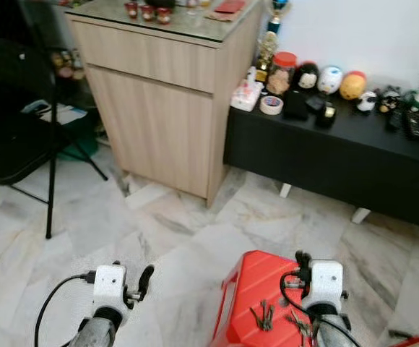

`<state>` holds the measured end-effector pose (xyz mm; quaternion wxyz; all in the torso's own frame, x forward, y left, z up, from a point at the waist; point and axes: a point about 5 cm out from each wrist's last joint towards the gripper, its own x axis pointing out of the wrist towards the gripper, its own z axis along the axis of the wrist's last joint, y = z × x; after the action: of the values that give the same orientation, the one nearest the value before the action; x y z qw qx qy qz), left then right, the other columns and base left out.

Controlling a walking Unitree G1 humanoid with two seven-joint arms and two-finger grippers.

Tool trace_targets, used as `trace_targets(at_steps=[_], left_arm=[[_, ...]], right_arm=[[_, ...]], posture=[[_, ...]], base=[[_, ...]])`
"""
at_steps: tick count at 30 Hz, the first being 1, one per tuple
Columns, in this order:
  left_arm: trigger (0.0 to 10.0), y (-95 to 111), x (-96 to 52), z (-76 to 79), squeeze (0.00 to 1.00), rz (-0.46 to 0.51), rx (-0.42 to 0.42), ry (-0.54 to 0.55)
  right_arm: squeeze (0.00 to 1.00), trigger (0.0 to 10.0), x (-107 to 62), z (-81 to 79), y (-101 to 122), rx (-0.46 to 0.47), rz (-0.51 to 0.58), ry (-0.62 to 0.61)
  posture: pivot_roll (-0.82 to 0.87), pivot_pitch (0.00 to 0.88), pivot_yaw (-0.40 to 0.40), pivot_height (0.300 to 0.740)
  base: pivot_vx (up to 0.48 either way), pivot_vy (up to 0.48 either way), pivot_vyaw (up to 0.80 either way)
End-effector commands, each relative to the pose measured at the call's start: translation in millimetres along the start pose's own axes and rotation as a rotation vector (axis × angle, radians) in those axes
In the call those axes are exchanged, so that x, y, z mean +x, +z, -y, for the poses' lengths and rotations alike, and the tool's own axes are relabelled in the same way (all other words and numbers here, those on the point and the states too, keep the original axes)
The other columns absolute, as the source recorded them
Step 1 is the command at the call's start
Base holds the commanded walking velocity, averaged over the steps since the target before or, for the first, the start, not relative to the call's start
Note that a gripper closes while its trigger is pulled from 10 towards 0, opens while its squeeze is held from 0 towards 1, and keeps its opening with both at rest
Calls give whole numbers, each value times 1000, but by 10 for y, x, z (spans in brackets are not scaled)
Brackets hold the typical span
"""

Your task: Hang keys on a hook

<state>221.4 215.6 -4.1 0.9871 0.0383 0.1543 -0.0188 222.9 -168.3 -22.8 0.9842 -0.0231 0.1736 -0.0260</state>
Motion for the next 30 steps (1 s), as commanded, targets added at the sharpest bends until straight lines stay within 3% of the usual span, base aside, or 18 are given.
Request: trace_targets(at_steps=[1, 9, 14, 16, 19, 30], left_arm=[[10000, -114, -8, -56, 0, -55, 2, 20], [10000, -414, -38, -106, 0, -236, -26, 39], [10000, -581, -94, -66, 0, -333, -48, 50], [10000, -722, -166, -34, 0, -427, -62, 60], [10000, -803, -214, -8, 0, -490, -75, 55], [10000, -805, -184, 48, 0, -502, -86, 63]], right_arm=[[0, 10000, -72, 28, -256, 18, -138, -24], [0, 10000, -143, 48, -561, 84, -351, -77], [0, 10000, -207, 77, -692, 74, -446, -71], [0, 10000, -278, 108, -788, 54, -510, -64], [0, 10000, -297, 150, -815, 56, -534, -73], [0, 10000, -324, 107, -862, 67, -583, -34]], posture=[[43, 0, -62, 740], [27, 0, -45, 740], [35, 0, -47, 740], [44, 0, -56, 740], [30, 0, -51, 740], [23, 0, -47, 740]], base=[[0, 0, 0], [0, 0, 0], [0, 0, 0], [0, 0, 0], [0, 0, 0], [0, 0, 0]])
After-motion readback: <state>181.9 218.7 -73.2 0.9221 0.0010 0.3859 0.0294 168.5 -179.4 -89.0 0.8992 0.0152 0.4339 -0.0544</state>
